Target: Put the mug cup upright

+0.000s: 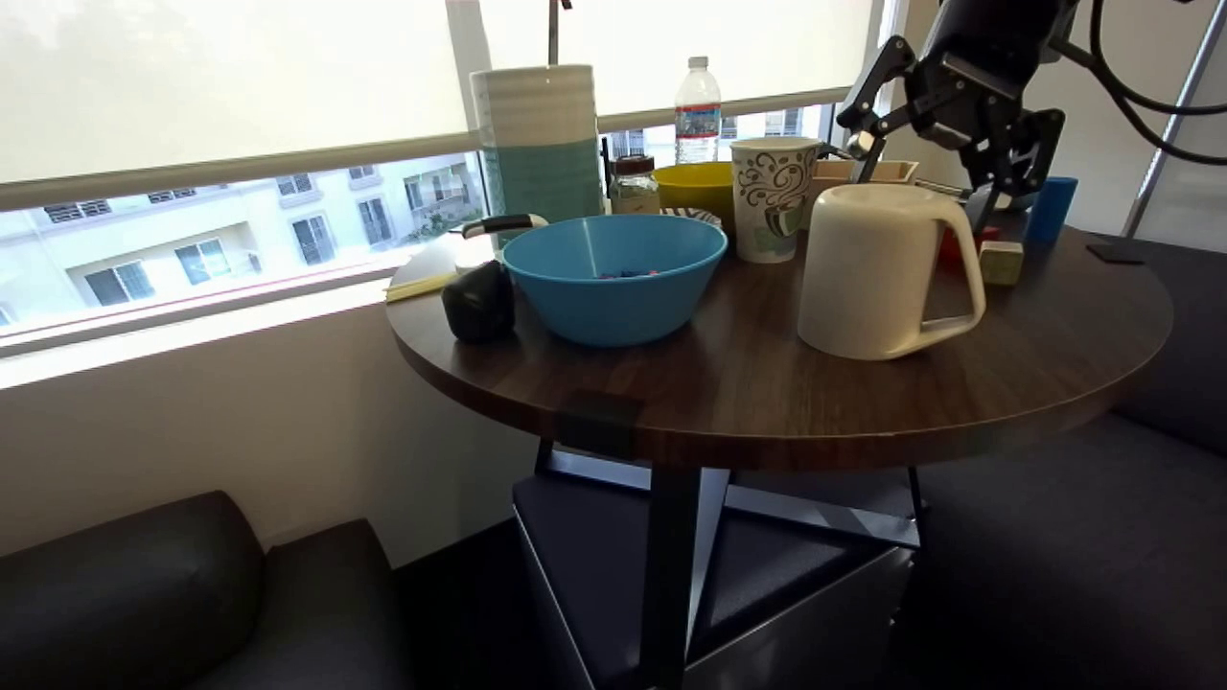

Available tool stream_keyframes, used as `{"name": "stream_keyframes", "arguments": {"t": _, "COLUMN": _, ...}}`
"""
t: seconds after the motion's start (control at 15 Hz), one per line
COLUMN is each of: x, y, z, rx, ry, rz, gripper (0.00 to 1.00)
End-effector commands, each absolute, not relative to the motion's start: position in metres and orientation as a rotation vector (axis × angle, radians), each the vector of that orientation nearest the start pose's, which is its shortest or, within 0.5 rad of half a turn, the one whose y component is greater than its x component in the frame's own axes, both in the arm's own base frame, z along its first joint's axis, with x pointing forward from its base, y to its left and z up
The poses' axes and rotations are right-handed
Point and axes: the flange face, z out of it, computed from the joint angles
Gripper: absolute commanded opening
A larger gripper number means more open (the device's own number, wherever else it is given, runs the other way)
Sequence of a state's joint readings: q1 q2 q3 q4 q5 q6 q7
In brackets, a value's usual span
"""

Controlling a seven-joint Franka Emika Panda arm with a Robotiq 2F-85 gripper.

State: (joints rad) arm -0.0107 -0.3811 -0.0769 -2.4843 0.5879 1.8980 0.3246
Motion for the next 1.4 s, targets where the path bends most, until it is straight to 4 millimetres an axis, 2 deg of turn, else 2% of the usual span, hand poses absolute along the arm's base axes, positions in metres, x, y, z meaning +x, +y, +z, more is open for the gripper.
{"name": "stream_keyframes", "arguments": {"t": 0.0, "x": 0.416, "y": 0.006, "z": 0.413, "rx": -2.334, "ry": 0.983, "rz": 0.444, "gripper": 1.00}}
{"name": "stream_keyframes", "arguments": {"t": 0.47, "x": 0.423, "y": 0.005, "z": 0.399, "rx": -2.127, "ry": 1.132, "rz": 0.647, "gripper": 1.00}}
{"name": "stream_keyframes", "arguments": {"t": 1.33, "x": 0.432, "y": 0.013, "z": 0.361, "rx": -1.950, "ry": 1.157, "rz": 0.947, "gripper": 1.00}}
